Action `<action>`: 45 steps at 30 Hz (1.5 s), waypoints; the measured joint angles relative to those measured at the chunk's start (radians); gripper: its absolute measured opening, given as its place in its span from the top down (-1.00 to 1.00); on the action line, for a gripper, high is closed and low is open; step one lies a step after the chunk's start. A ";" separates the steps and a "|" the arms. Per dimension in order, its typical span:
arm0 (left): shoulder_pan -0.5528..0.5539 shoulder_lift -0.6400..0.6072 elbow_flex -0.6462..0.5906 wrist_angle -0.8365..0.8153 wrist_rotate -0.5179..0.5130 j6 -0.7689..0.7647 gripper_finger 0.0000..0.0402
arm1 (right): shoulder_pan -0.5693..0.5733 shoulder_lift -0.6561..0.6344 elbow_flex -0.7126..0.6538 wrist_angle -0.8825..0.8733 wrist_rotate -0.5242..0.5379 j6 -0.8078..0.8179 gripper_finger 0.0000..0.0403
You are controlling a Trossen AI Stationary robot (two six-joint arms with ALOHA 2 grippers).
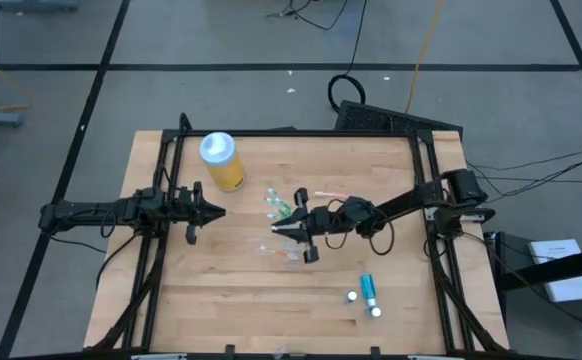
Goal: Pick & Place toothbrushing station
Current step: Put the orange toothbrush into the transparent organizer
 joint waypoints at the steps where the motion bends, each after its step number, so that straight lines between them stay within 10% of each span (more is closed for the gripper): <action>1: 0.000 0.000 0.000 0.000 0.000 0.000 0.76 | 0.000 0.015 0.011 -0.006 0.000 0.012 0.81; 45: 0.000 0.000 0.000 0.000 0.000 0.000 0.76 | -0.002 0.166 0.049 -0.242 0.008 -0.028 0.77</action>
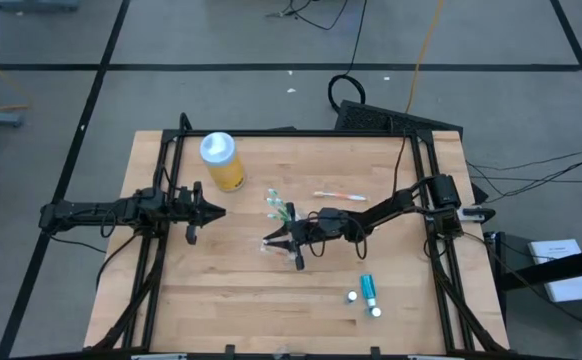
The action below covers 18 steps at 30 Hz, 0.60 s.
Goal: Pick & Place toothbrushing station
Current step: Put the orange toothbrush into the transparent organizer
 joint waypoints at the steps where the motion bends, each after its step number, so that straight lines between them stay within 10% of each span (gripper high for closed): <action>1: 0.000 0.000 0.000 0.000 0.000 0.000 0.76 | 0.000 0.000 0.000 -0.006 0.001 0.000 0.76; 18: 0.000 0.000 0.000 0.000 0.000 0.000 0.76 | 0.000 0.000 -0.001 -0.024 0.001 0.000 0.52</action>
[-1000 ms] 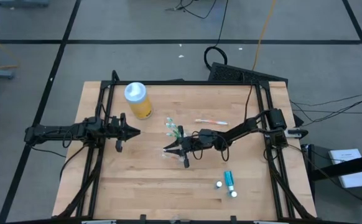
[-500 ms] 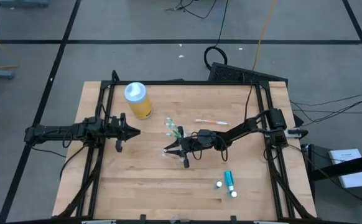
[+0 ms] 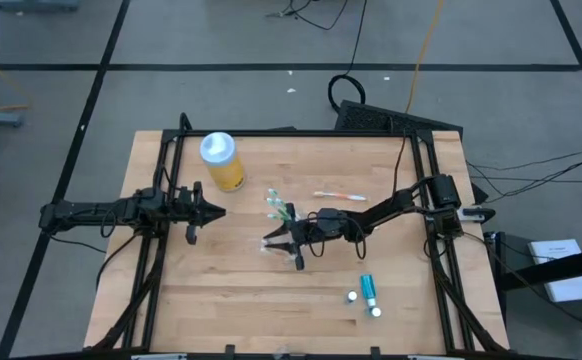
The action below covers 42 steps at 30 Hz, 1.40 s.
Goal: Pick & Place toothbrushing station
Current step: Put the orange toothbrush into the transparent organizer, then put the blue mouthwash bottle into the transparent organizer
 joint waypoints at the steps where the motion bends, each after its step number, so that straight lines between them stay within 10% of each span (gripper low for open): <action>1: 0.000 0.000 0.000 0.000 0.000 0.000 0.76 | 0.000 0.000 0.000 0.000 0.000 0.000 0.49; 23: 0.000 0.000 0.000 0.000 0.000 0.000 0.76 | 0.000 -0.115 0.000 -0.148 0.000 -0.060 0.23; 42: 0.000 0.000 0.000 0.000 0.000 0.000 0.76 | -0.002 -0.451 -0.001 -0.921 0.133 -0.111 0.28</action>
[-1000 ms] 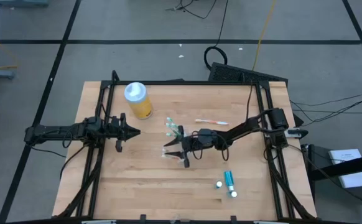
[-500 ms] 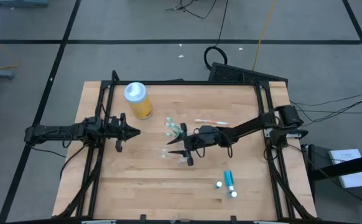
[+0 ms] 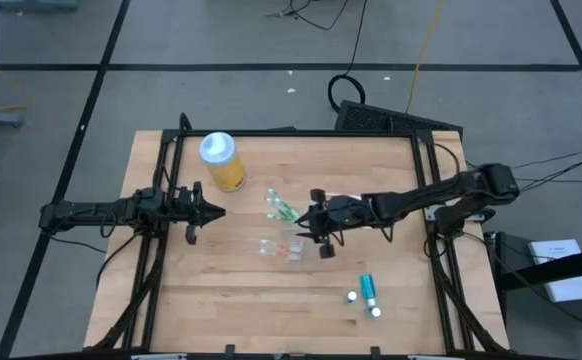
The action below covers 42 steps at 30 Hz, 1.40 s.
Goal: Pick & Place toothbrushing station
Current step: Put the blue mouthwash bottle into the transparent organizer
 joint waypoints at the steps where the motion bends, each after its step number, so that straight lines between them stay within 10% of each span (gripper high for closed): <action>1: 0.000 0.000 0.000 0.000 0.000 0.000 0.76 | 0.000 -0.011 -0.001 -0.034 0.000 0.011 0.29; 13: 0.000 0.000 0.000 0.000 0.000 0.000 0.76 | -0.002 -0.167 -0.251 -0.042 0.155 0.118 0.29; 25: 0.000 0.000 0.000 0.000 0.000 0.000 0.76 | -0.004 -0.178 -0.580 0.367 0.189 0.110 0.29; 42: 0.000 0.000 0.000 0.000 0.000 0.000 0.76 | 0.039 -0.245 -0.624 0.375 0.227 0.111 0.21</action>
